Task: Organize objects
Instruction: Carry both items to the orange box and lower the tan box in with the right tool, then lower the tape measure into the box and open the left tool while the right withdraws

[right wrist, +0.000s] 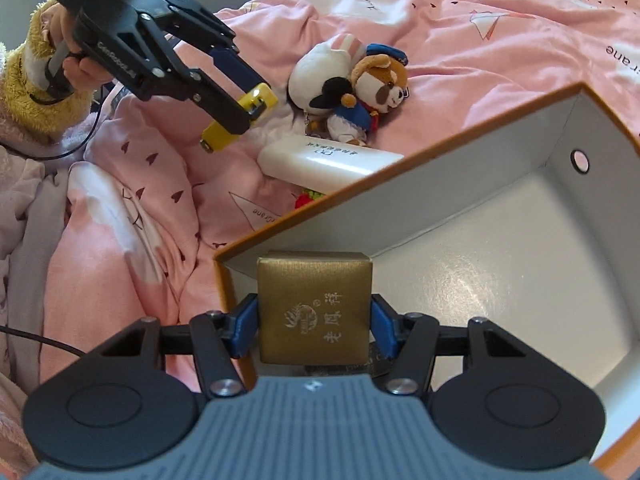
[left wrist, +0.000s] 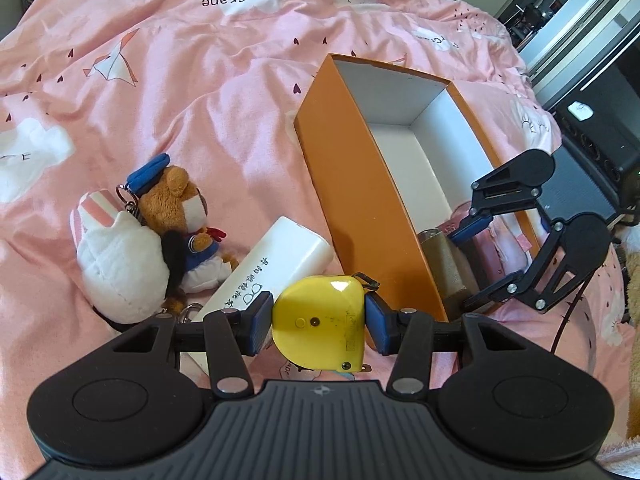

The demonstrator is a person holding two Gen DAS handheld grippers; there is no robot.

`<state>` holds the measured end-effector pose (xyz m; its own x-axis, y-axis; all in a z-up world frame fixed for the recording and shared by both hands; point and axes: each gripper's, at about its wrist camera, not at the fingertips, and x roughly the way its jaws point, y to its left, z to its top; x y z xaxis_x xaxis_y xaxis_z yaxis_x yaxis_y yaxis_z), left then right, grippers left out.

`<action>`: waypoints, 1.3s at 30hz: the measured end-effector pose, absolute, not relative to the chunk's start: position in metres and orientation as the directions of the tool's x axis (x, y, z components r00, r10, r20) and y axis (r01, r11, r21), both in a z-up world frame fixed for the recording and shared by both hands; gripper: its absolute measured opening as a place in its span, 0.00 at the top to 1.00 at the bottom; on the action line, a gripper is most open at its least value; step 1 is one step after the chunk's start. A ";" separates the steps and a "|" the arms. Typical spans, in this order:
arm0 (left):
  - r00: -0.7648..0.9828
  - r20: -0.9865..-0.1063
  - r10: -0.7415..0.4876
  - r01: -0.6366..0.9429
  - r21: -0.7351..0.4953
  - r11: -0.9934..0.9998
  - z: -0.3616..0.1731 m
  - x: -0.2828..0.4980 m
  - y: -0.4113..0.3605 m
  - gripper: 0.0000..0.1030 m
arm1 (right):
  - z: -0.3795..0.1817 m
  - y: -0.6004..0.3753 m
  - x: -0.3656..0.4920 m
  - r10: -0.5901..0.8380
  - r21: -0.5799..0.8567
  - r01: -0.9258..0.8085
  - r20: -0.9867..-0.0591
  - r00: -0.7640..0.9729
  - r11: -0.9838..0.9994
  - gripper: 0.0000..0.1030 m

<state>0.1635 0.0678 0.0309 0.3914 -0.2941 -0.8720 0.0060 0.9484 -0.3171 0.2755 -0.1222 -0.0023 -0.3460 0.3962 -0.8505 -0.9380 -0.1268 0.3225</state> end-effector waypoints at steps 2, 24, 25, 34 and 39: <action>0.389 -0.874 -0.290 0.012 -0.310 0.951 0.032 0.166 0.064 0.45 | -0.009 -0.121 0.277 0.393 0.340 -0.931 -0.844 -0.365 -0.136 0.42; 0.421 -0.842 -0.337 0.190 -0.281 0.941 0.072 0.203 0.010 0.45 | -0.026 -0.073 0.254 0.135 0.284 -0.893 -0.928 -0.347 -0.349 0.41; 0.422 -0.841 -0.338 0.193 -0.281 0.940 0.072 0.205 0.009 0.45 | -0.022 -0.075 0.257 0.157 0.282 -0.899 -0.924 -0.349 -0.336 0.45; 0.439 -0.832 -0.339 0.233 -0.259 0.937 0.070 0.226 -0.007 0.45 | -0.018 -0.088 0.269 0.301 0.069 -0.980 -0.946 -0.124 -0.186 0.88; 0.433 -0.831 -0.349 0.267 -0.251 0.930 0.068 0.233 -0.015 0.45 | -0.035 -0.088 0.261 0.282 0.041 -0.978 -0.954 -0.099 -0.206 0.90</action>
